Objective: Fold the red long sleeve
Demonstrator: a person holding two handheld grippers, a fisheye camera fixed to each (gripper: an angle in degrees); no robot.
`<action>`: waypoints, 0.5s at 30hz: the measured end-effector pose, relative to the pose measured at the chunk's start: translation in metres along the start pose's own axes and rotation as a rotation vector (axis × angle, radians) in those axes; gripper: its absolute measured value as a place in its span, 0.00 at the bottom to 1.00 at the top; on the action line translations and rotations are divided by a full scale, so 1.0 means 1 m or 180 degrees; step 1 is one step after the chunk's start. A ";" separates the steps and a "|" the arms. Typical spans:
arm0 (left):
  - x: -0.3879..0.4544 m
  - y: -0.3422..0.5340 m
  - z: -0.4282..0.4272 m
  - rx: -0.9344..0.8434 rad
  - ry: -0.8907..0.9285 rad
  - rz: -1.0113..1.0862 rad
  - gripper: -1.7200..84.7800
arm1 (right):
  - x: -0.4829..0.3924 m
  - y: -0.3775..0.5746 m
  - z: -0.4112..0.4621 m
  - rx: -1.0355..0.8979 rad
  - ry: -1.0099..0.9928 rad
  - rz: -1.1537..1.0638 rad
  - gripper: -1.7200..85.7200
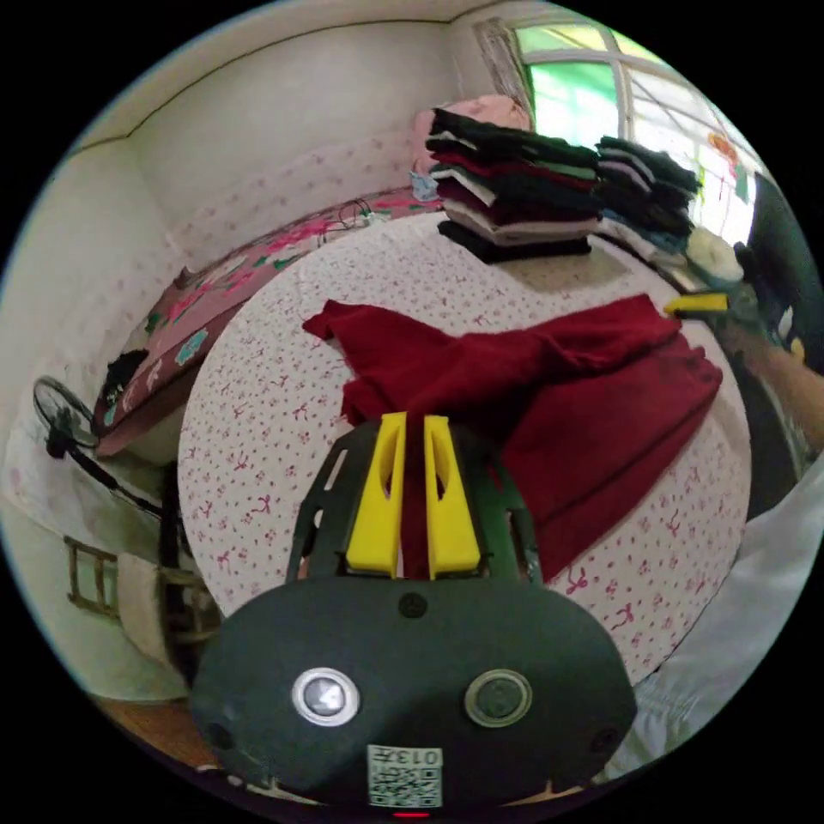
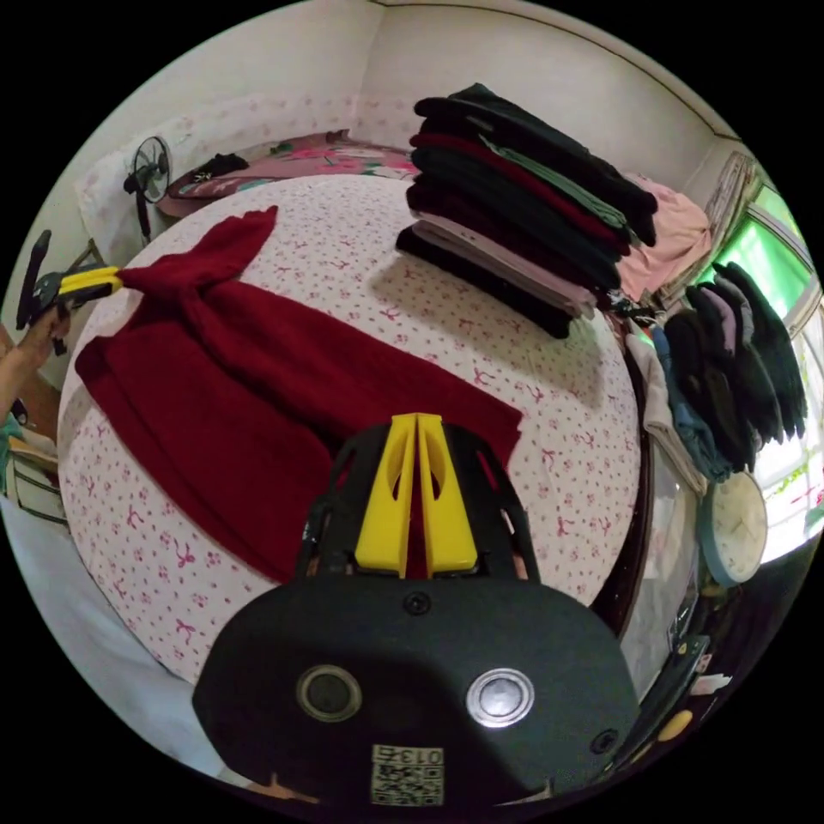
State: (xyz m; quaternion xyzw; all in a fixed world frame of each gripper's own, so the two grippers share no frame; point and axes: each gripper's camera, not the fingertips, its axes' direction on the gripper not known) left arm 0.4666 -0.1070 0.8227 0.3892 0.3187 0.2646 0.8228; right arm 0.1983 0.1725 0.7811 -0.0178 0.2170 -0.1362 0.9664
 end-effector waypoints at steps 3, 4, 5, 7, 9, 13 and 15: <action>0.001 0.003 0.014 -0.0217 0.0111 0.0086 0.03 | -0.023 -0.021 0.011 0.0101 -0.0079 -0.0263 0.02; 0.002 0.005 0.021 -0.0398 0.0092 0.0156 0.03 | -0.030 -0.027 0.024 -0.0040 -0.0095 -0.0404 0.02; 0.006 0.012 0.036 -0.0759 0.0031 0.0302 0.03 | -0.033 -0.029 0.034 -0.0203 -0.0122 -0.0503 0.02; 0.008 0.025 0.042 -0.0912 0.0120 0.0432 0.02 | -0.033 -0.032 0.054 -0.0374 -0.0241 -0.0654 0.02; 0.001 0.032 0.027 -0.0772 0.0108 0.0356 0.02 | -0.024 -0.040 0.056 -0.0567 -0.0287 -0.0664 0.02; -0.015 0.032 -0.003 -0.0357 0.0086 0.0103 0.02 | -0.012 -0.067 0.032 -0.0123 -0.0423 -0.0492 0.02; -0.025 0.025 -0.013 -0.0122 0.0273 -0.0086 0.02 | -0.021 -0.084 0.029 -0.0001 -0.0577 -0.0547 0.02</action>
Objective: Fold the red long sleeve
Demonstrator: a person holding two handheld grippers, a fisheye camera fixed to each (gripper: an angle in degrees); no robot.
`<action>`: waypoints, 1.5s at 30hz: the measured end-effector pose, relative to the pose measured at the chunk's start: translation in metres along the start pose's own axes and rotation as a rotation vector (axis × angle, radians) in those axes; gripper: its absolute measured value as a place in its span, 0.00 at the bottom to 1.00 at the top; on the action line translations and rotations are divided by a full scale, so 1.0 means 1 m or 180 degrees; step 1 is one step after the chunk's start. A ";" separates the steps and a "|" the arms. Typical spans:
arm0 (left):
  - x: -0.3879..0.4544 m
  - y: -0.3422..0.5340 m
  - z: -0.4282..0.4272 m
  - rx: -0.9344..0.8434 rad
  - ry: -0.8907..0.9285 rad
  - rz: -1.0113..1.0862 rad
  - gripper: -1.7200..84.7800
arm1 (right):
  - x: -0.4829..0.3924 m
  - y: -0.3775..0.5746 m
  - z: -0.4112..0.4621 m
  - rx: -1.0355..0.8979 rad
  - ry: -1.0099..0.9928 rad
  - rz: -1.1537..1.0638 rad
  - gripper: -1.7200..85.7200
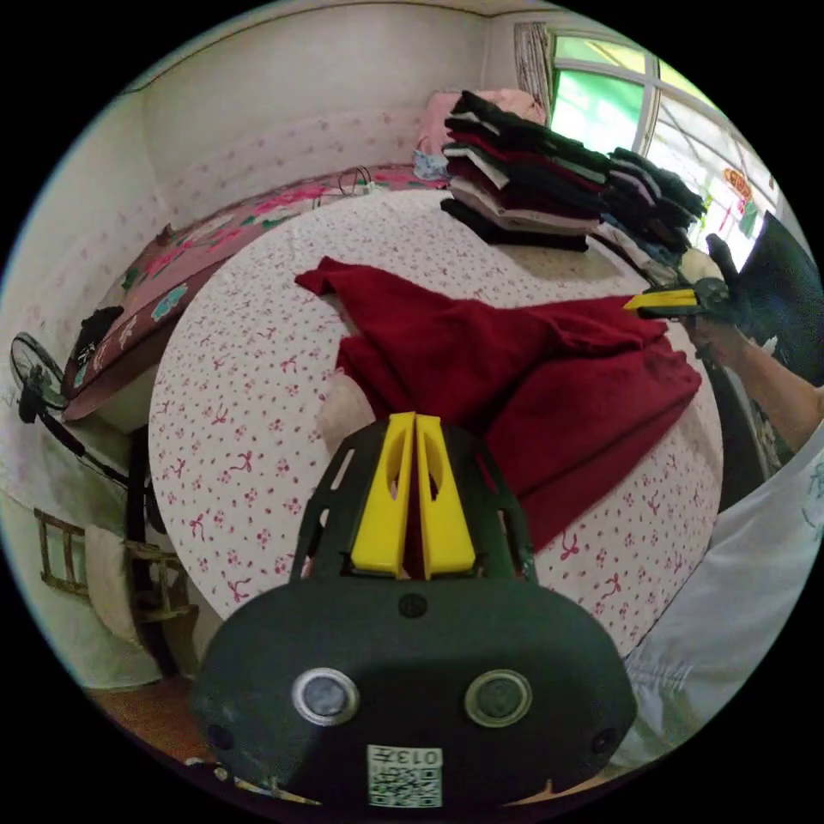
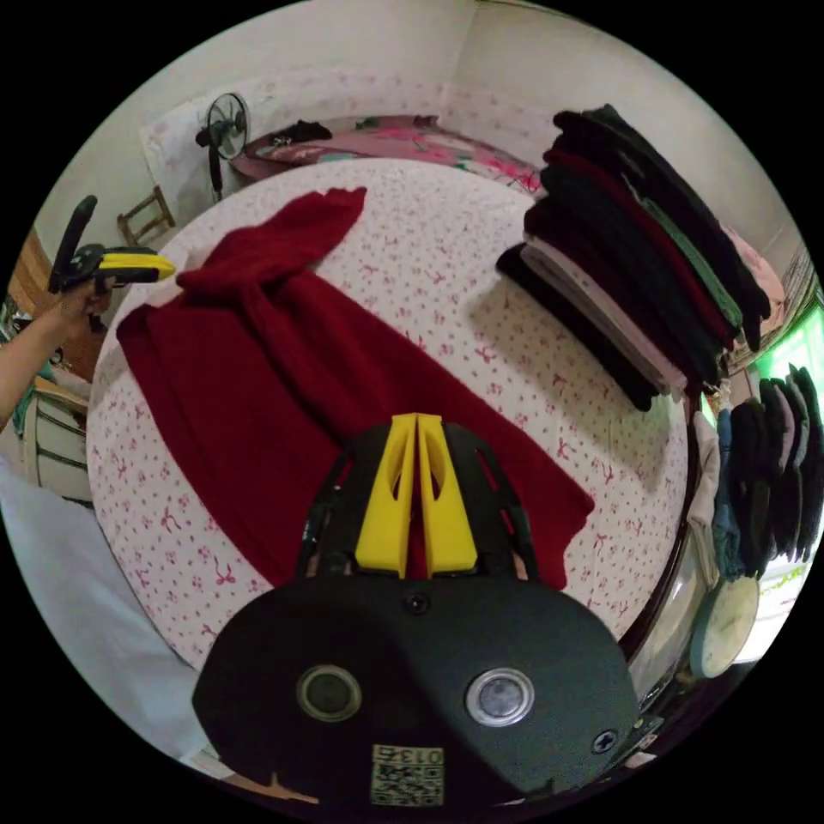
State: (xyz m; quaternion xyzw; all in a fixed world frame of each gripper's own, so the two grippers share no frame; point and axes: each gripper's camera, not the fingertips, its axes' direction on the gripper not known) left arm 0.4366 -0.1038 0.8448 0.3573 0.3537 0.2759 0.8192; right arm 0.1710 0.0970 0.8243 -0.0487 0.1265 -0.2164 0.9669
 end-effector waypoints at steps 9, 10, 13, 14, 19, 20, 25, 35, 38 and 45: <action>0.023 -0.023 0.065 -0.0793 -0.0510 0.0469 0.02 | -0.035 -0.051 0.076 -0.0280 -0.0377 -0.0553 0.02; 0.022 -0.022 0.065 -0.0851 -0.0519 0.0485 0.02 | -0.028 -0.053 0.077 -0.0374 -0.0423 -0.0634 0.02; 0.011 -0.018 0.057 -0.0884 -0.0464 0.0417 0.02 | -0.003 -0.066 0.073 -0.0481 -0.0688 -0.0619 0.03; 0.008 -0.017 0.050 -0.0780 -0.0547 0.0360 0.02 | 0.005 -0.069 0.070 -0.0363 -0.0741 -0.0531 0.04; 0.004 -0.026 0.048 -0.0633 -0.0457 0.0203 0.02 | 0.061 -0.123 0.083 0.0301 -0.1340 0.0351 0.11; 0.006 -0.027 0.053 -0.0670 -0.0452 0.0240 0.02 | 0.065 -0.131 0.090 0.0280 -0.1444 0.0422 0.11; 0.014 -0.026 0.066 -0.0756 -0.0495 0.0321 0.02 | 0.093 -0.182 0.163 -0.0174 -0.1955 0.0887 0.12; 0.017 -0.028 0.065 -0.0719 -0.0467 0.0288 0.01 | 0.086 -0.184 0.114 0.0488 -0.2799 0.0185 0.05; 0.027 -0.027 0.060 -0.0725 -0.0625 0.0386 0.01 | 0.059 -0.141 0.037 0.1067 -0.2787 -0.0550 0.05; 0.027 -0.020 0.042 -0.0603 -0.0694 0.0068 0.01 | -0.055 -0.003 0.041 0.0312 -0.1889 -0.0559 0.06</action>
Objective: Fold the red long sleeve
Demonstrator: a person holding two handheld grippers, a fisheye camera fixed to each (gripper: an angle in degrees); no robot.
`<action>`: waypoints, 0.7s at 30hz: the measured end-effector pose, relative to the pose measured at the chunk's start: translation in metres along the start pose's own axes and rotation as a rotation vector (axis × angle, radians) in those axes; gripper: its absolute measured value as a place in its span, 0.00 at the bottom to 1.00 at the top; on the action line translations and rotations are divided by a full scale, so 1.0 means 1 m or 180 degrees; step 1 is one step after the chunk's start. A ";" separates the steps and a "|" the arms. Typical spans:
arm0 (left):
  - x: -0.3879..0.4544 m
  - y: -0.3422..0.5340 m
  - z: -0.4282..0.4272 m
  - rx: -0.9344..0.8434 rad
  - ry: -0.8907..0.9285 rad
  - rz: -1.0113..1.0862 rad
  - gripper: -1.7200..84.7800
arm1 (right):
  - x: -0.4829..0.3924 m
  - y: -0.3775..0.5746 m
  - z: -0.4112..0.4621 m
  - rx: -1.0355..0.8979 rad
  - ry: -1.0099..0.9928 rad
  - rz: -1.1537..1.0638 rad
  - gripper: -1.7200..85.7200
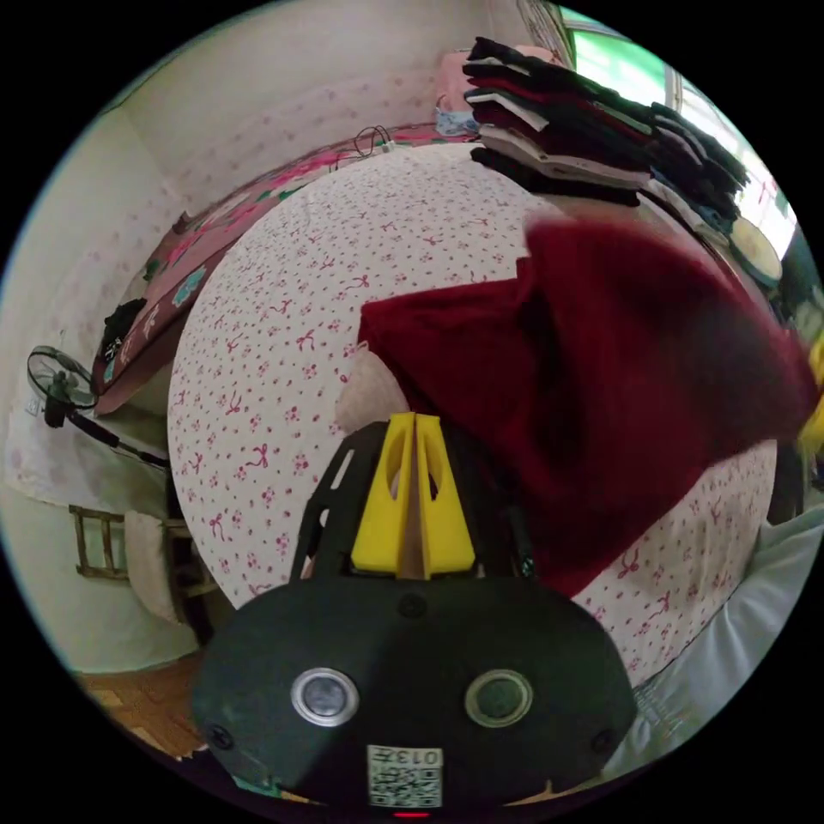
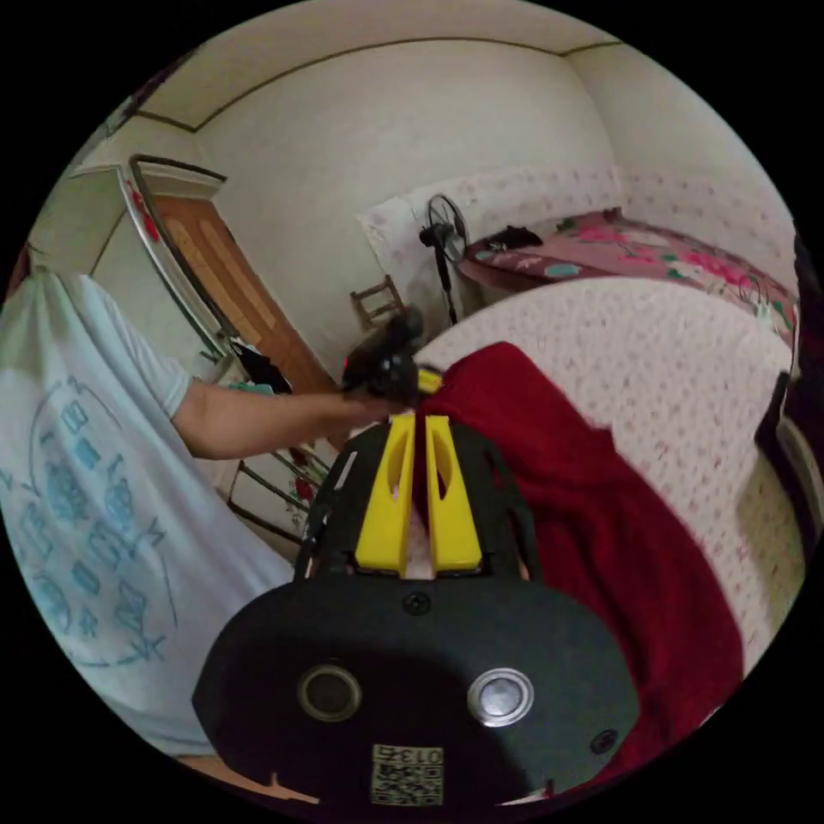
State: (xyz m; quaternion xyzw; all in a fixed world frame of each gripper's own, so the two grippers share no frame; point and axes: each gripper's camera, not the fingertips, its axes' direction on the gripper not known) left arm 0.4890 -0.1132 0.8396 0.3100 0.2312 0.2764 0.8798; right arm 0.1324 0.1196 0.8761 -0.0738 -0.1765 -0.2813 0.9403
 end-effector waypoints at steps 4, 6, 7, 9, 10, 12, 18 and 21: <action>0.020 -0.010 0.000 -0.0041 0.0051 0.0354 0.02 | -0.001 0.037 0.032 -0.0530 -0.0123 0.0546 0.06; 0.042 -0.012 0.011 -0.0255 -0.0099 0.0827 0.02 | -0.001 0.038 0.012 -0.0448 -0.0208 0.0519 0.06; 0.046 -0.012 0.010 -0.0253 -0.0176 0.0923 0.02 | 0.000 0.037 -0.004 -0.0395 -0.0291 0.0458 0.06; 0.046 -0.017 0.003 -0.0276 -0.0190 0.0887 0.02 | 0.007 0.034 -0.032 -0.0182 -0.0252 0.0436 0.07; 0.045 -0.018 -0.002 -0.0180 -0.0155 0.0842 0.02 | 0.014 0.032 -0.049 -0.0022 -0.0024 0.0485 0.08; 0.045 -0.020 -0.018 0.0167 -0.0028 0.0698 0.02 | 0.029 0.026 -0.067 0.0176 0.0378 0.0603 0.10; 0.063 -0.019 0.005 -0.0281 0.0242 0.0976 0.02 | 0.103 -0.006 -0.046 -0.0075 0.0428 0.1135 0.13; 0.060 -0.021 0.003 -0.0268 0.0267 0.0872 0.02 | 0.120 -0.015 -0.021 -0.0370 0.0388 0.1209 0.11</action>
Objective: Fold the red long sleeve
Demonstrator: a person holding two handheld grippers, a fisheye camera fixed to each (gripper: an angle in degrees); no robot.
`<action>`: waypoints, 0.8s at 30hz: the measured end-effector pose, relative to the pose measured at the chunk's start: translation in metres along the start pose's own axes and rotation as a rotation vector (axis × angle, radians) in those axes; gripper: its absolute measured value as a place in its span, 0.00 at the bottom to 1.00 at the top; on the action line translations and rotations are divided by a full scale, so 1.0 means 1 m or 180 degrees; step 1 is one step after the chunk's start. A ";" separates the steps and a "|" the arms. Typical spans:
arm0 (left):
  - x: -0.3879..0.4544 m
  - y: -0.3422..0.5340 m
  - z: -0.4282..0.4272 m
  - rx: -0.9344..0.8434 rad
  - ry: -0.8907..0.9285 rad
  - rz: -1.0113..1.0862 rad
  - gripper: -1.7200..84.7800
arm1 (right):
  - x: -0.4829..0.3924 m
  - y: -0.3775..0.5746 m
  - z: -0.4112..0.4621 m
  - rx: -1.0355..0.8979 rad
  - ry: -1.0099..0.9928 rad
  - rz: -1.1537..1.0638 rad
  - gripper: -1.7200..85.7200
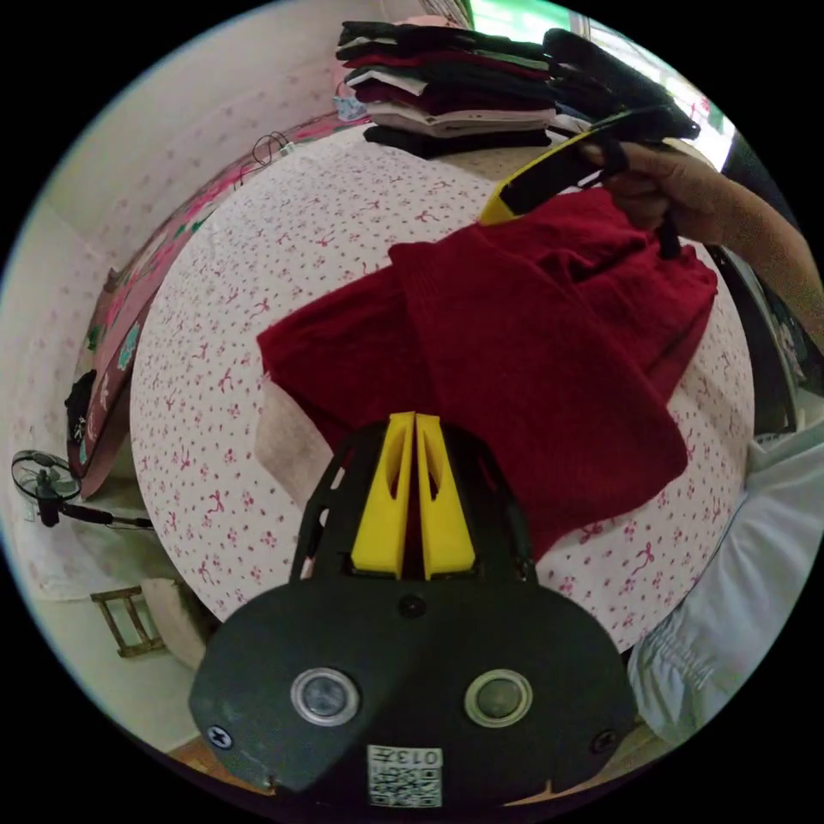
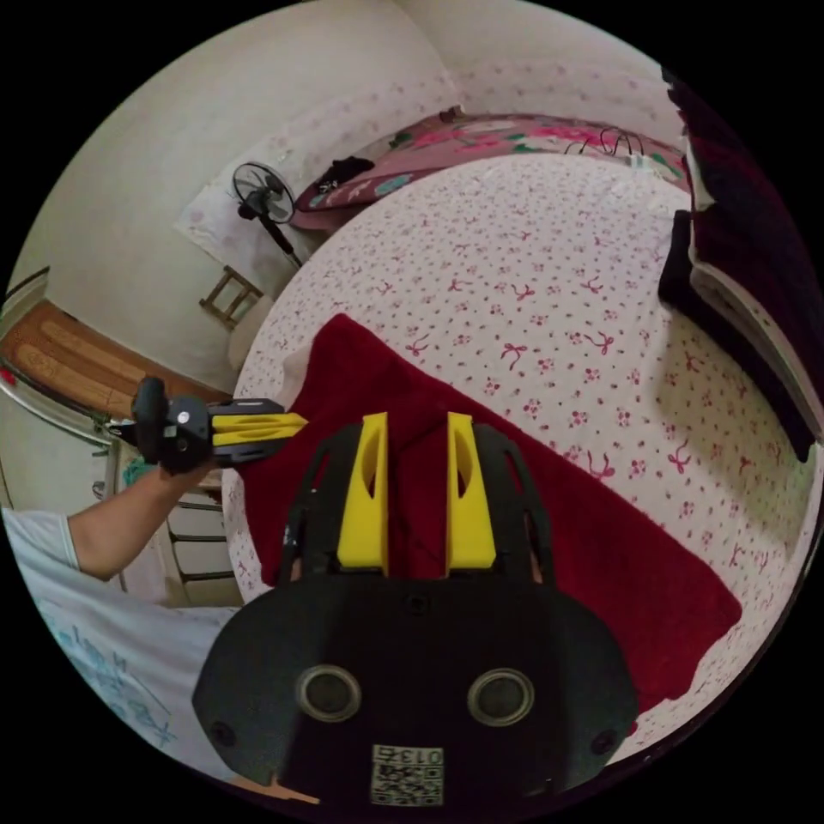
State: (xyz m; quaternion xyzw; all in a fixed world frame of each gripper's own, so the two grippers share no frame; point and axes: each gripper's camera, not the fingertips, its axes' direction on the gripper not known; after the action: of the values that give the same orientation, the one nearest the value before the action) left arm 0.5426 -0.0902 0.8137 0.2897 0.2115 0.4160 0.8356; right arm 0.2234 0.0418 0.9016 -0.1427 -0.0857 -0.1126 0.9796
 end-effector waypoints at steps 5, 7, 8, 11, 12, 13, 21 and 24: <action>0.002 0.000 0.000 -0.0011 -0.0014 0.0021 0.02 | -0.029 0.006 0.001 -0.0239 0.0033 -0.0521 0.06; -0.002 0.002 -0.002 0.0026 0.0061 -0.0097 0.02 | -0.050 0.029 -0.050 0.0330 -0.0146 -0.0849 0.06; -0.006 0.005 -0.002 0.0057 0.0112 -0.0220 0.02 | -0.054 0.037 -0.067 0.0510 -0.0249 -0.0945 0.06; -0.013 0.010 -0.005 0.0150 0.0258 -0.0409 0.02 | -0.068 0.091 -0.152 0.1331 -0.0411 -0.1225 0.05; -0.014 0.012 -0.006 0.0161 0.0276 -0.0431 0.02 | -0.069 0.116 -0.182 0.1600 -0.0394 -0.1231 0.05; -0.014 0.012 -0.006 0.0154 0.0272 -0.0435 0.02 | -0.068 0.142 -0.207 0.1816 -0.0312 -0.1166 0.05; -0.020 0.011 -0.018 0.0128 -0.0002 -0.0759 0.02 | 0.000 0.278 -0.215 0.1738 0.0786 0.1002 0.05; -0.014 0.008 -0.023 0.0082 -0.0195 -0.0909 0.02 | 0.038 0.303 -0.162 0.1071 0.0757 0.1632 0.05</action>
State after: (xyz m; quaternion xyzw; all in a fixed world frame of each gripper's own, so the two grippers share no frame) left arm 0.5162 -0.0907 0.8035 0.2799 0.2302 0.2811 0.8886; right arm 0.3559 0.2686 0.6774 0.0183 0.0507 0.1376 0.9890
